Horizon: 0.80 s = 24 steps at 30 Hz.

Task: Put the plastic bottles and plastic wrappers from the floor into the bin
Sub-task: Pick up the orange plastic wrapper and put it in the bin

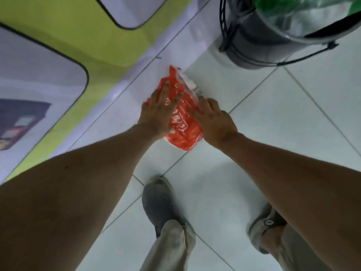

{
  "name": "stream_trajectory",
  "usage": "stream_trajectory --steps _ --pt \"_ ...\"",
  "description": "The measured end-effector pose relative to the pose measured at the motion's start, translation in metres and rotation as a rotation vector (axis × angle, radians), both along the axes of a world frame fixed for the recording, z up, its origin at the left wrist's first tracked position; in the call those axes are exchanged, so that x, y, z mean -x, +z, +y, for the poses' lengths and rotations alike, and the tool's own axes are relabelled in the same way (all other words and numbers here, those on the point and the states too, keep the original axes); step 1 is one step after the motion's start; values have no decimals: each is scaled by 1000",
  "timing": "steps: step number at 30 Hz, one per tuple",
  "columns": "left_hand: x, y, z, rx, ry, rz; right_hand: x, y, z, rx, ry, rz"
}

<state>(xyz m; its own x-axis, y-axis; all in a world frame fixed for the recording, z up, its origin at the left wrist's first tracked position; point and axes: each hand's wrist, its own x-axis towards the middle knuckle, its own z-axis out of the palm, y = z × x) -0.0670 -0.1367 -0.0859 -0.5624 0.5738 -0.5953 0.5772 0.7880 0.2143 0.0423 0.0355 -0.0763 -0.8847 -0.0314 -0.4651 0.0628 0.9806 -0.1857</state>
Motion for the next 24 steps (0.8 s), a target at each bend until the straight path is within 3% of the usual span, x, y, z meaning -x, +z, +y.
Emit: stream_trajectory --steps 8,15,19,24 --pt "-47 48 -8 -91 147 -6 -26 53 -10 115 -68 30" --pt "-46 174 15 -154 155 -7 -29 181 18 253 -162 94" --pt "-24 254 52 -261 163 14 -9 259 60 201 -218 240" --pt "17 309 124 -421 150 49 23 322 134 90 -240 377"
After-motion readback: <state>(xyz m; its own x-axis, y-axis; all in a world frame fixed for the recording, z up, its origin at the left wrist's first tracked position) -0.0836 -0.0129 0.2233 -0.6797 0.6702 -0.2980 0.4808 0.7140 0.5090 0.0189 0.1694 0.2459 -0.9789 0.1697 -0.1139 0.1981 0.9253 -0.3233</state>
